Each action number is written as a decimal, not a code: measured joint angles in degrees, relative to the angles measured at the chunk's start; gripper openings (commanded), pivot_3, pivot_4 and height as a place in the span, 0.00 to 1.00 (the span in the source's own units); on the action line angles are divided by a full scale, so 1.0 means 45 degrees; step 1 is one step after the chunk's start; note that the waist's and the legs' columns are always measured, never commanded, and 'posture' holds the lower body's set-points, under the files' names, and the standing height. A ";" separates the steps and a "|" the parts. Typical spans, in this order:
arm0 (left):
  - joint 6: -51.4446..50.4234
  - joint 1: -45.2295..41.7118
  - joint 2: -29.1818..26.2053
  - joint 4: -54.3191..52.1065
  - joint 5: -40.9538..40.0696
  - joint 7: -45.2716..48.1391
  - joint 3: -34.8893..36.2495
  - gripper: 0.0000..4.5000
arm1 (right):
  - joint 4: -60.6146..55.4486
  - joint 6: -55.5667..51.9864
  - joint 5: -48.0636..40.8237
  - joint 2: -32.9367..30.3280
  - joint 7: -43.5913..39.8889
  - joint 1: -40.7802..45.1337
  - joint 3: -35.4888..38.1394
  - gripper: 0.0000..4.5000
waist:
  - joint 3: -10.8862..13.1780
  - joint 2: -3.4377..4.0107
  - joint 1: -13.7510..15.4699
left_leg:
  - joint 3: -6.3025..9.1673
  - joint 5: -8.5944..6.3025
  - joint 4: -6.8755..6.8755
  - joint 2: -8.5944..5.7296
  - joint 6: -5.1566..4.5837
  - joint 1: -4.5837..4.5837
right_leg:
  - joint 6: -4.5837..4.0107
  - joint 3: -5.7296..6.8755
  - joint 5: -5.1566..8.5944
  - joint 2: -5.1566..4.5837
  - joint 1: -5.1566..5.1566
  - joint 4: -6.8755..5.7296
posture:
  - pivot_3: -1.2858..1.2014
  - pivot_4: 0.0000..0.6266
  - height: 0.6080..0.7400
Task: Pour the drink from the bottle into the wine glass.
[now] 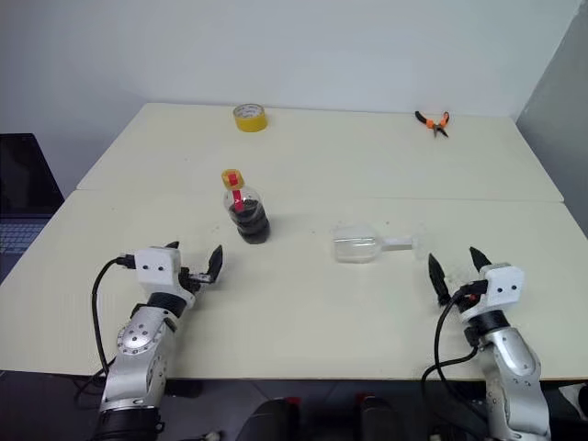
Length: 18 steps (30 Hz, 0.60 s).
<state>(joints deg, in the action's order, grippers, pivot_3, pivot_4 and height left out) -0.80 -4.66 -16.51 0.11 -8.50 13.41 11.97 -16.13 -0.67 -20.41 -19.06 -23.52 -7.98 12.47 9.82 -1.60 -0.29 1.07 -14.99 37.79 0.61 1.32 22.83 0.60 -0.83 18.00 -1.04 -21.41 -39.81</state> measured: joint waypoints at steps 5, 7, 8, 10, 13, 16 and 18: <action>-0.0464 -0.0003 -0.0025 -0.0476 -0.0177 0.0562 -0.0326 0.99 | -0.3178 -0.1692 -0.0727 -0.1724 -0.1489 -0.0823 -0.1284 1.00 | 0.0011 0.0004 -0.0001 | 0.0014 0.0000 0.0006 -0.0002 0.0000 0.0002 | 0.0003 0.0013 0.0001 0.0001 0.0010 0.0012 | 0.52 0.24 1.00; -0.0699 -0.0056 -0.0012 -0.0596 -0.0182 0.0746 -0.0589 0.99 | -0.3862 -0.2317 -0.1037 -0.2206 -0.1810 -0.0643 -0.1552 1.00 | 0.0010 0.0001 0.0003 | 0.0023 0.0000 0.0008 -0.0003 0.0000 0.0002 | 0.0003 0.0024 0.0001 0.0001 0.0017 0.0017 | 0.52 0.24 1.00; -0.0893 -0.0146 0.0027 -0.0611 -0.0215 0.0801 -0.0688 0.99 | -0.4070 -0.2723 -0.1268 -0.2423 -0.1974 -0.0468 -0.1591 1.00 | 0.0012 -0.0001 0.0009 | 0.0029 0.0000 0.0008 -0.0004 0.0000 0.0004 | 0.0003 0.0033 0.0001 0.0001 0.0019 0.0020 | 0.52 0.24 1.00; -0.1090 -0.0245 0.0060 -0.0623 -0.0345 0.0842 -0.0809 0.99 | -0.4256 -0.3197 -0.1468 -0.2681 -0.2065 -0.0293 -0.1613 1.00 | 0.0012 -0.0001 0.0017 | 0.0034 0.0000 0.0006 -0.0004 0.0000 0.0007 | 0.0003 0.0037 0.0001 0.0001 0.0021 0.0030 | 0.52 0.24 1.00; -0.1163 -0.0578 0.0111 -0.0621 -0.0364 0.0919 -0.0963 0.99 | -0.4263 -0.3542 -0.1533 -0.2746 -0.2218 0.0112 -0.1799 1.00 | 0.0014 -0.0005 0.0020 | 0.0036 0.0000 0.0007 -0.0005 0.0000 0.0012 | 0.0003 0.0040 0.0001 0.0002 0.0020 0.0039 | 0.52 0.24 1.00; -0.1163 -0.0952 0.0116 -0.0530 -0.0329 0.0879 -0.1098 0.99 | -0.4218 -0.3555 -0.1521 -0.2700 -0.2319 0.0371 -0.1965 1.00 | 0.0014 -0.0005 0.0025 | 0.0036 0.0000 0.0007 -0.0007 0.0000 0.0014 | 0.0004 0.0038 0.0000 0.0002 0.0022 0.0045 | 0.52 0.24 1.00; -0.1151 -0.1194 0.0123 -0.0264 -0.0213 0.0801 -0.1190 0.99 | -0.4136 -0.3538 -0.1496 -0.2664 -0.2514 0.0454 -0.2130 1.00 | 0.0014 -0.0005 0.0026 | 0.0038 0.0000 0.0007 -0.0008 0.0000 0.0014 | 0.0004 0.0042 0.0000 0.0002 0.0023 0.0048 | 0.52 0.24 1.00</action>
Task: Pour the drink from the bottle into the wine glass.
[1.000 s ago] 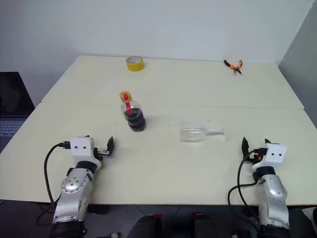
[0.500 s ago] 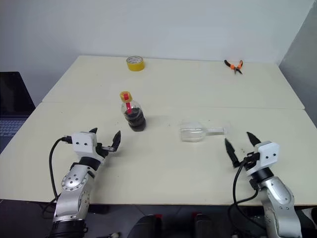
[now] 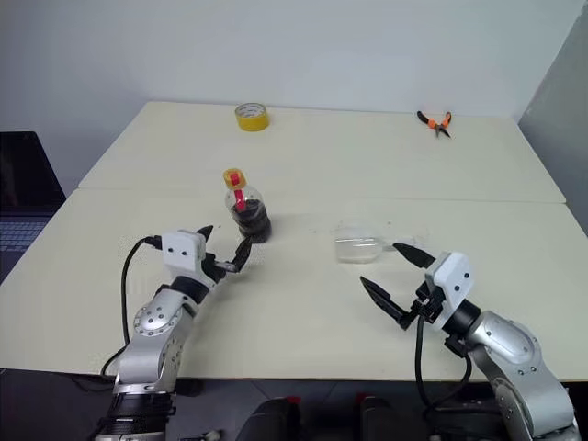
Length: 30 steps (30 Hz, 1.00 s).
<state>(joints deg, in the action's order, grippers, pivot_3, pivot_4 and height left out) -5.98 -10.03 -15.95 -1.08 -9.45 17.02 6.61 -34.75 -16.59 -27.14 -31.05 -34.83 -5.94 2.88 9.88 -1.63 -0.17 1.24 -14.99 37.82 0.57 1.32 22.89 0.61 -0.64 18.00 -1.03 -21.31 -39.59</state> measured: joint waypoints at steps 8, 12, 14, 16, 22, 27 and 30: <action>0.0484 -0.1162 0.0131 0.2104 0.0706 -0.0089 -0.0490 0.99 | 0.0589 0.0169 0.0038 0.0079 -0.0545 0.0672 -0.0440 1.00 | 0.0001 -0.0001 0.0001 | 0.0007 0.0000 0.0000 0.0000 0.0000 0.0003 | 0.0000 0.0008 -0.0002 0.0001 0.0000 0.0002 | 0.52 0.24 1.00; 0.0960 -0.1656 0.0264 0.2948 0.0838 -0.0076 -0.0519 0.99 | 0.0675 0.0146 0.0017 0.0079 -0.0748 0.0870 -0.0473 1.00 | 0.0001 -0.0001 0.0006 | 0.0006 0.0000 0.0005 -0.0002 0.0000 0.0003 | 0.0001 0.0008 -0.0003 0.0000 0.0002 0.0002 | 0.52 0.24 1.00; 0.1243 -0.1913 0.0410 0.3352 0.0883 -0.0053 -0.0535 0.99 | 0.0678 0.0114 0.0014 0.0078 -0.0872 0.1019 -0.0591 1.00 | 0.0001 -0.0002 0.0008 | 0.0011 0.0000 0.0004 -0.0001 0.0000 0.0004 | 0.0001 0.0014 -0.0003 0.0000 0.0002 0.0002 | 0.52 0.24 1.00; 0.1493 -0.2009 0.0514 0.3542 0.0894 -0.0053 -0.0540 0.99 | 0.0678 0.0058 0.0013 0.0078 -0.0892 0.1041 -0.0672 1.00 | 0.0001 -0.0002 0.0006 | 0.0009 0.0000 0.0004 -0.0001 0.0000 0.0005 | 0.0001 0.0011 -0.0003 0.0000 0.0001 0.0002 | 0.52 0.24 1.00; 0.1818 -0.2300 0.0673 0.3988 0.0894 -0.0072 -0.0529 0.99 | 0.0678 -0.0112 0.0012 0.0079 -0.0897 0.1230 -0.0765 1.00 | 0.0001 -0.0002 0.0007 | 0.0010 0.0001 0.0005 -0.0001 0.0001 0.0005 | 0.0001 0.0014 -0.0003 0.0000 0.0001 0.0001 | 0.52 0.24 1.00; 0.2382 -0.2993 0.1131 0.4753 0.0917 -0.0683 -0.0389 0.99 | 0.0699 -0.0380 0.0002 0.0080 -0.0897 0.1819 -0.0941 1.00 | 0.0003 -0.0005 0.0017 | 0.0012 0.0001 0.0009 -0.0004 0.0001 0.0007 | 0.0002 0.0016 -0.0004 0.0000 0.0003 0.0002 | 0.52 0.24 1.00; 0.2586 -0.3249 0.1281 0.5142 0.0932 -0.0884 -0.0398 0.99 | 0.0751 -0.0508 0.0002 0.0091 -0.0878 0.2054 -0.0952 1.00 | 0.0003 -0.0006 0.0012 | 0.0011 0.0001 0.0008 -0.0004 0.0001 0.0007 | 0.0002 0.0015 -0.0004 0.0000 0.0002 0.0002 | 0.52 0.24 1.00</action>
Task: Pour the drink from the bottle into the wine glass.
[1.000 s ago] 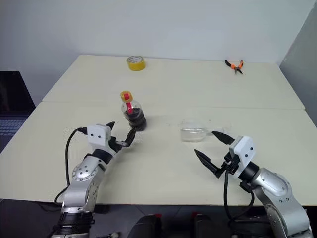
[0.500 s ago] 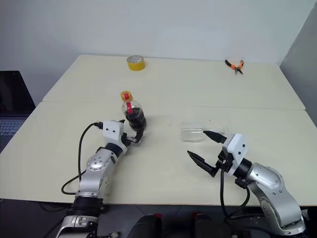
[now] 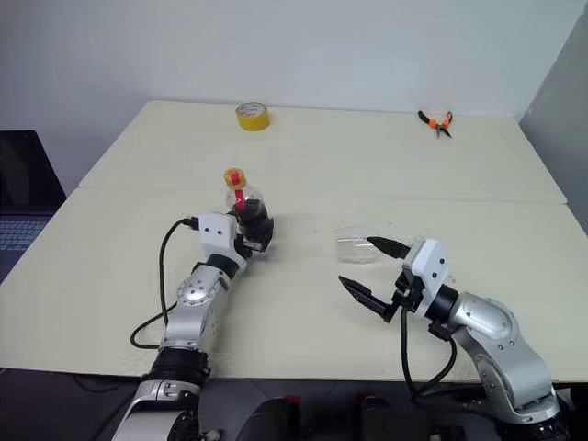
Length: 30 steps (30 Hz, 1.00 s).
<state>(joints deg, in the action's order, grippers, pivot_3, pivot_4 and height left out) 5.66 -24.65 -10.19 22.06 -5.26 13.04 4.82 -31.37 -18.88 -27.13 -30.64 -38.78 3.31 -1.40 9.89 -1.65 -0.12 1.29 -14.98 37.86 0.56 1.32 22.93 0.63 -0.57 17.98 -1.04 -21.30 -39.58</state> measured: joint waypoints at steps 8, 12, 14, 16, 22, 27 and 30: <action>0.0286 -0.0788 0.0138 0.1188 -0.0014 -0.0015 0.0036 0.99 | 0.0002 -0.0257 0.0002 0.0119 0.0028 0.0330 -0.0105 1.00 | 0.0001 -0.0001 0.0001 | 0.0003 0.0001 0.0003 -0.0003 0.0001 0.0000 | 0.0001 0.0005 0.0000 0.0000 0.0000 -0.0005 | 0.52 0.24 1.00; 0.0542 -0.1100 0.0199 0.1656 -0.0016 -0.0015 0.0045 0.99 | 0.0002 -0.0326 0.0005 0.0168 0.0035 0.0397 -0.0112 1.00 | 0.0001 -0.0002 0.0003 | 0.0002 0.0001 0.0003 -0.0004 0.0001 0.0003 | 0.0000 0.0004 -0.0001 -0.0001 0.0000 0.0000 | 0.52 0.24 1.00; 0.0568 -0.1145 0.0203 0.1725 -0.0017 0.0000 0.0048 0.99 | 0.0002 -0.0343 0.0006 0.0172 0.0038 0.0397 -0.0112 1.00 | 0.0001 -0.0002 0.0003 | 0.0002 0.0001 0.0003 -0.0003 0.0001 0.0002 | 0.0001 0.0004 -0.0001 -0.0001 0.0000 0.0000 | 0.52 0.24 1.00; 0.0591 -0.1147 0.0218 0.1733 -0.0024 0.0009 0.0049 0.90 | 0.0002 -0.0346 0.0012 0.0184 0.0050 0.0397 -0.0111 1.00 | 0.0001 -0.0002 0.0002 | 0.0003 0.0001 0.0003 -0.0003 0.0001 0.0003 | 0.0001 0.0005 -0.0001 -0.0001 -0.0001 -0.0001 | 0.52 0.24 1.00; 0.0590 -0.1142 0.0303 0.1709 -0.0034 0.0011 0.0110 0.57 | 0.0002 -0.0347 0.0016 0.0241 0.0091 0.0397 -0.0111 1.00 | 0.0002 -0.0004 0.0004 | 0.0003 0.0001 0.0006 -0.0005 0.0002 0.0004 | 0.0001 0.0004 -0.0001 -0.0003 0.0000 -0.0001 | 0.52 0.24 1.00; 0.0406 -0.0824 0.0346 0.1148 -0.0047 0.0010 0.0092 0.43 | 0.0001 -0.0353 0.0017 0.0327 0.0128 0.0397 -0.0111 1.00 | 0.0003 -0.0004 0.0001 | 0.0003 0.0001 0.0004 -0.0002 0.0003 0.0004 | 0.0002 0.0003 -0.0001 -0.0003 -0.0002 -0.0001 | 0.52 0.24 1.00; 0.0070 -0.0441 0.0379 0.0505 -0.0057 -0.0011 0.0060 0.43 | 0.0000 -0.0372 0.0016 0.0356 0.0179 0.0408 -0.0109 1.00 | 0.0003 -0.0004 -0.0004 | 0.0002 0.0002 0.0004 -0.0001 0.0003 0.0003 | 0.0001 0.0002 -0.0001 -0.0002 -0.0003 -0.0002 | 0.52 0.24 1.00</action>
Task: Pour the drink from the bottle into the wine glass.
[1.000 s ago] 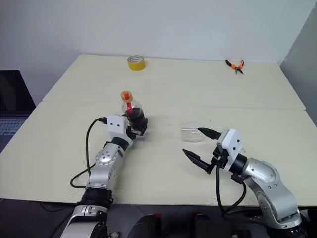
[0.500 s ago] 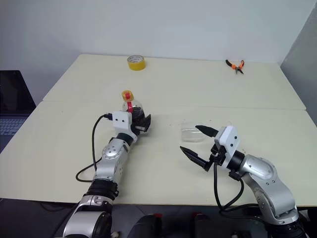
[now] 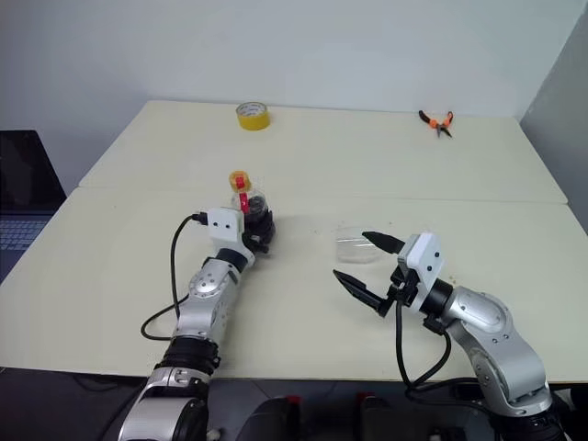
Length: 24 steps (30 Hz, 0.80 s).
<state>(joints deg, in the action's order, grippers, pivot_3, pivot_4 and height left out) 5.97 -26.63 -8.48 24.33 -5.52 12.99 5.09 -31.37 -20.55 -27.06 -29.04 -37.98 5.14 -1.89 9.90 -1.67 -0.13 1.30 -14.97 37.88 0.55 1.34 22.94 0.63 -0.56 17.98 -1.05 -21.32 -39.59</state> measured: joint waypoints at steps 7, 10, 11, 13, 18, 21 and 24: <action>-0.1574 0.1335 -0.0050 -0.2683 0.0132 -0.0426 -0.0160 0.43 | -0.0454 -0.0885 -0.0307 0.0236 0.0787 0.0925 0.0112 1.00 | 0.0001 0.0000 -0.0020 | 0.0002 0.0000 -0.0003 0.0005 0.0000 0.0002 | 0.0000 -0.0002 0.0000 0.0001 -0.0005 -0.0005 | 0.52 0.24 1.00; -0.2176 0.1998 -0.0051 -0.4173 0.0340 -0.0652 -0.0328 0.43 | -0.0736 -0.1587 -0.0556 0.0608 0.1521 0.1642 0.0137 1.00 | 0.0001 0.0000 -0.0004 | 0.0003 0.0001 -0.0002 0.0003 0.0001 0.0002 | 0.0000 -0.0005 0.0000 0.0000 -0.0004 -0.0005 | 0.52 0.24 1.00; -0.2351 0.2114 -0.0036 -0.4510 0.0388 -0.0739 -0.0422 0.43 | -0.0813 -0.1847 -0.0645 0.0719 0.1771 0.1760 0.0119 1.00 | 0.0001 0.0000 0.0002 | 0.0003 0.0001 0.0000 0.0003 0.0001 0.0003 | -0.0001 -0.0004 0.0000 0.0000 -0.0003 -0.0005 | 0.52 0.24 1.00; -0.2670 0.2391 0.0065 -0.5130 0.0474 -0.0880 -0.0553 0.43 | -0.0851 -0.2523 -0.0710 0.0934 0.2349 0.2179 0.0042 1.00 | 0.0001 0.0000 0.0005 | -0.0001 0.0001 0.0004 -0.0001 0.0001 0.0004 | -0.0001 -0.0009 -0.0001 -0.0003 -0.0002 -0.0005 | 0.52 0.24 1.00; -0.3212 0.2570 0.0503 -0.5770 0.0535 -0.1034 -0.1130 0.42 | -0.0798 -0.3949 -0.0811 0.2133 0.3693 0.3567 -0.0458 1.00 | 0.0001 0.0001 0.0002 | 0.0001 0.0000 0.0001 0.0000 0.0001 0.0007 | -0.0001 -0.0007 -0.0001 -0.0002 -0.0008 -0.0007 | 0.52 0.24 1.00; -0.3409 0.2561 0.0506 -0.5793 0.0565 -0.1012 -0.1384 0.42 | -0.0443 -0.4370 -0.0596 0.2785 0.4223 0.4418 -0.1006 1.00 | 0.0000 0.0001 -0.0027 | -0.0001 0.0000 0.0000 0.0000 0.0000 0.0006 | -0.0002 -0.0010 -0.0001 -0.0001 -0.0015 -0.0014 | 0.52 0.24 1.00; -0.3509 0.2565 0.0482 -0.5791 0.0643 -0.1004 -0.1585 0.42 | 0.0290 -0.4901 -0.0117 0.3593 0.4812 0.5580 -0.1747 1.00 | 0.0002 0.0005 -0.0082 | -0.0005 0.0000 -0.0003 0.0002 -0.0001 0.0006 | -0.0003 -0.0017 -0.0001 0.0001 -0.0031 -0.0036 | 0.52 0.24 1.00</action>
<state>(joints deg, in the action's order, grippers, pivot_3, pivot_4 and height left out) -9.82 -15.09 -6.32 -1.73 -2.63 8.47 -2.04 -30.06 -42.61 -27.58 -12.87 -16.33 30.25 -9.76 9.92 -1.65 -0.50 1.27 -14.97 37.86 0.56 1.33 22.97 0.62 -0.64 17.97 -1.04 -21.46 -39.75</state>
